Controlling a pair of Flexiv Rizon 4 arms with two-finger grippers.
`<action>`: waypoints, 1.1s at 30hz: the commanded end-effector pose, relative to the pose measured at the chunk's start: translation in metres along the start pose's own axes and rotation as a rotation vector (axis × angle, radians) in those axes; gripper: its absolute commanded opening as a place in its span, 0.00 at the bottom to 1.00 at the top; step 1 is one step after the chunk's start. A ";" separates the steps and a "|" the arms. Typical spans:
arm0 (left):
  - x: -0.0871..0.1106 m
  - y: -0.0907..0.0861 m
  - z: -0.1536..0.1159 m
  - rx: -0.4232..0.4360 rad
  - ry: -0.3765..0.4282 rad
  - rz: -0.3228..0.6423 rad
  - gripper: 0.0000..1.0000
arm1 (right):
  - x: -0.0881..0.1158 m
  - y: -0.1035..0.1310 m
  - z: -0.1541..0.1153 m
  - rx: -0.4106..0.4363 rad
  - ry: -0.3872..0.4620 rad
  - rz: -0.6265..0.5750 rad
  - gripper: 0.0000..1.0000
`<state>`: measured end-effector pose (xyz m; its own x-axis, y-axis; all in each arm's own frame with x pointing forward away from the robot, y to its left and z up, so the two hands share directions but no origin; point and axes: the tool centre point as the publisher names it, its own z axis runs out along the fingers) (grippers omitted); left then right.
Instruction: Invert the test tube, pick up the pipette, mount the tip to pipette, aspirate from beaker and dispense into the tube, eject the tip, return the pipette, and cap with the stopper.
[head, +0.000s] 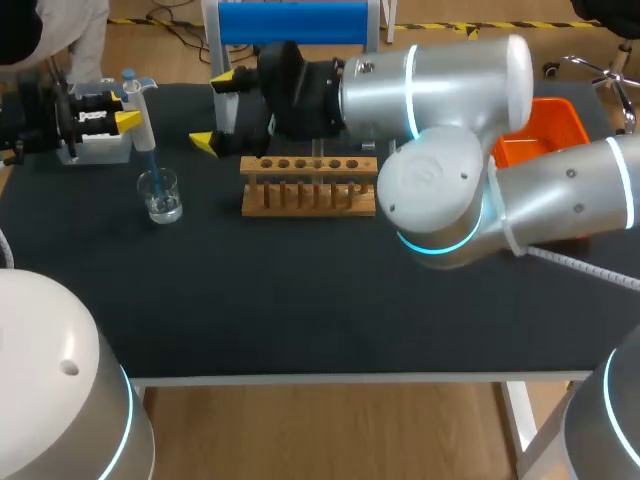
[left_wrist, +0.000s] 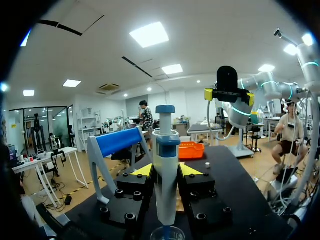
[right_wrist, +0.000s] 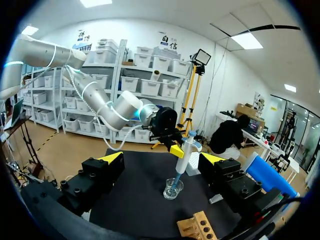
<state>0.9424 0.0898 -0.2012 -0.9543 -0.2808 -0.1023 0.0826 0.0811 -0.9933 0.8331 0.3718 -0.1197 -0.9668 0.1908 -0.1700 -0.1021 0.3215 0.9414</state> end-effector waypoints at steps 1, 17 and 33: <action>0.000 0.000 -0.001 0.001 0.002 0.001 0.00 | -0.010 0.007 0.001 0.073 0.162 -0.016 1.00; 0.000 0.000 -0.001 0.001 0.002 0.001 0.00 | -0.043 0.022 0.025 0.129 0.348 -0.053 1.00; 0.000 0.000 -0.001 0.001 0.002 0.001 0.00 | -0.060 0.012 0.055 0.172 0.508 -0.084 1.00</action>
<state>0.9424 0.0898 -0.2012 -0.9544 -0.2805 -0.1023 0.0826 0.0813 -0.9933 0.8940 0.4092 -0.1152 -0.9757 -0.1904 -0.1079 -0.1845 0.4502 0.8737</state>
